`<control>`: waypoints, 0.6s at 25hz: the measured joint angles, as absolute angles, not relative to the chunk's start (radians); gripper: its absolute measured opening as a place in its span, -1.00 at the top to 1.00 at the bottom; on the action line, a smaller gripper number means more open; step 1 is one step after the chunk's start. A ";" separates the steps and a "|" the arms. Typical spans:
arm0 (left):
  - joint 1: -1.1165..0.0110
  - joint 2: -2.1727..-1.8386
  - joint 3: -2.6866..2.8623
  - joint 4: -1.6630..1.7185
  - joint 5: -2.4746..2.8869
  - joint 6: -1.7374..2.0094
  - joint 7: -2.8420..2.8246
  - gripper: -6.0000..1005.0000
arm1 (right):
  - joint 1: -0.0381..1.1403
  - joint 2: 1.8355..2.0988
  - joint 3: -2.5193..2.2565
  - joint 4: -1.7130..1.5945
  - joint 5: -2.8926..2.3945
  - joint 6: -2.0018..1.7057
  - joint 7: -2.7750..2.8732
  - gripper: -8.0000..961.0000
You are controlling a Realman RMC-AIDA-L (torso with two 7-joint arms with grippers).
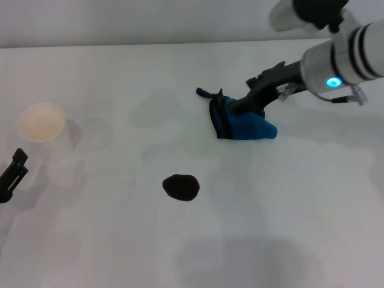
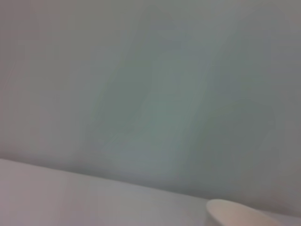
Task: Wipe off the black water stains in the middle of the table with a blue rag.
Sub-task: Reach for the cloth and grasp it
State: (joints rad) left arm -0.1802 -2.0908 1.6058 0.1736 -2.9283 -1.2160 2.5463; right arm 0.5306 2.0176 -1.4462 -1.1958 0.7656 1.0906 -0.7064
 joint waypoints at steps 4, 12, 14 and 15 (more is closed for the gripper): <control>-0.185 -2.091 1.606 0.175 -2.928 -1.220 2.546 -0.75 | 0.553 2.020 -1.520 -1.138 0.767 1.000 -0.677 -0.63; -0.198 -2.089 1.606 0.175 -2.928 -1.221 2.546 -0.75 | 0.596 2.020 -1.542 -0.995 0.776 0.890 -0.657 -0.62; -0.200 -2.089 1.606 0.175 -2.928 -1.221 2.546 -0.75 | 0.598 2.020 -1.541 -0.970 0.777 0.872 -0.656 -0.62; -0.202 -2.089 1.606 0.175 -2.928 -1.221 2.546 -0.75 | 0.599 2.020 -1.539 -0.959 0.779 0.865 -0.656 -0.63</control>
State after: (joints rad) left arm -0.2018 -2.0892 1.6060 0.1749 -2.9283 -1.2210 2.5464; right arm 0.5992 2.0204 -1.5390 -0.9594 0.7789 0.8654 -0.6565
